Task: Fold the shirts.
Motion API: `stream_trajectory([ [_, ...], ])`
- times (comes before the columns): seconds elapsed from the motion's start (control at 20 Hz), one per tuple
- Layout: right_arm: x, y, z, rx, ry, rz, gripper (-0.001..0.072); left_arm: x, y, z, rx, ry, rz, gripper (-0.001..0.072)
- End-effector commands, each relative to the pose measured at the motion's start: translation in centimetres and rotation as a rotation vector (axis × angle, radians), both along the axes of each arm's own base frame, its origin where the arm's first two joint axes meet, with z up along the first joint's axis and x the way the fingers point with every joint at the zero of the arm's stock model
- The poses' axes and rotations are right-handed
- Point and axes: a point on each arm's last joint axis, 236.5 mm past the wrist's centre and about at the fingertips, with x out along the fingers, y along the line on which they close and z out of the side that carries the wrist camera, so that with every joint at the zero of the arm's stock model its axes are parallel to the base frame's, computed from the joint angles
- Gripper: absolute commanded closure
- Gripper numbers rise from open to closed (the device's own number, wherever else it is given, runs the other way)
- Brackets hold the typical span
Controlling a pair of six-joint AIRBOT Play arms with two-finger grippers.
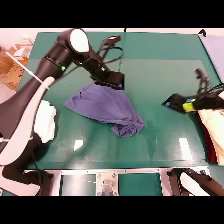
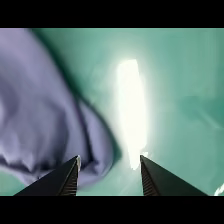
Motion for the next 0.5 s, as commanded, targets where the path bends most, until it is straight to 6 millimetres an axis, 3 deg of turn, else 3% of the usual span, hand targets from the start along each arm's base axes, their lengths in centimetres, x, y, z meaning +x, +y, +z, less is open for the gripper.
stream_trajectory([
  [0.0, -3.7, 4.2, -5.5, 0.081, 0.158, 0.082, 0.0261, 1.4, 4.4, -0.7, 0.083, 0.019, 0.042, -0.0007],
  [0.1, -5.3, 6.0, -8.3, 0.101, 0.234, 0.106, 0.0261, 2.9, 7.6, -2.0, 0.221, -0.037, 0.067, -0.0007],
  [0.2, -5.5, 8.3, -9.7, 0.143, 0.259, 0.138, 0.0261, 4.6, 11.0, -2.8, 0.363, -0.099, 0.109, -0.0007],
  [0.3, -5.2, 10.7, -10.6, 0.200, 0.264, 0.158, 0.0261, 5.5, 12.8, -2.9, 0.436, -0.138, 0.123, -0.0007],
  [0.4, -4.5, 11.8, -11.5, 0.234, 0.267, 0.139, 0.0266, 6.0, 14.4, -3.0, 0.434, -0.120, 0.153, -0.0006],
  [0.45, -4.1, 12.1, -11.5, 0.252, 0.256, 0.134, 0.0366, 6.4, 15.5, -3.0, 0.426, -0.104, 0.179, -0.0006],
])
